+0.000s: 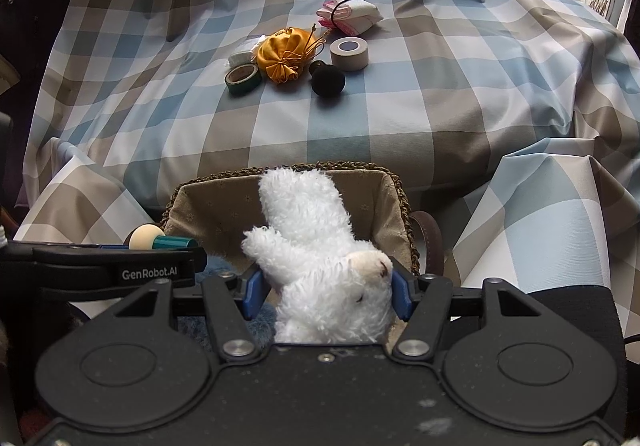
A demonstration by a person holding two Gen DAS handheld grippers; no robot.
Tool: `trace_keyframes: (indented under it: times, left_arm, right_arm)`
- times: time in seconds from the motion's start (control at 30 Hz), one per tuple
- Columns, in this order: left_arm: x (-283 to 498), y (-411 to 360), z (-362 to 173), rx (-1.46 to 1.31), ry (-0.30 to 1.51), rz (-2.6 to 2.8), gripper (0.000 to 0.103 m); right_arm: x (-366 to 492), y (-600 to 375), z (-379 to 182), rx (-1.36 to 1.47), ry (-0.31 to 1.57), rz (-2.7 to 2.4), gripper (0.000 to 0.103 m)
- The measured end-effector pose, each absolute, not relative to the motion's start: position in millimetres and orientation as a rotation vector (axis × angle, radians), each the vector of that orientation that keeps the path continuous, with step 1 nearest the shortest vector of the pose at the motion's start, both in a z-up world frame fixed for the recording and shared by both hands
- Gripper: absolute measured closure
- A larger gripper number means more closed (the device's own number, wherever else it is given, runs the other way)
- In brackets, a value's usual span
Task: Organize soft objects
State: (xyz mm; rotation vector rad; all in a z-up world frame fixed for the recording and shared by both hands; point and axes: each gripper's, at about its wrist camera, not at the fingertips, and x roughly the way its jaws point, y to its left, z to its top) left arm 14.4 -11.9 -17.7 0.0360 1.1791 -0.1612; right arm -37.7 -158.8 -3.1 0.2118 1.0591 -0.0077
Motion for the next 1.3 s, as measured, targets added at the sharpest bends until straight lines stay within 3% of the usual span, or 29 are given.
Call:
trace_keyframes:
  times: [0.13,0.23,1.3]
  left_arm:
    - [15.7,-11.3,-18.0,0.035,1.182,-0.163,0.045]
    - [15.4,-11.8,-16.6,0.033,1.176,-0.170,0.037]
    - [14.9,-11.7,-17.3,0.042,1.180,-0.155,0.037]
  right_arm:
    - [-37.7,-159.2,-2.8,0.213,1.057,-0.007,0.040]
    - [-38.5,-160.1,-2.0,0.216,1.052,-0.007,0.038]
    - [-38.4,-160.7,-2.7,0.220,1.052,-0.009,0.036]
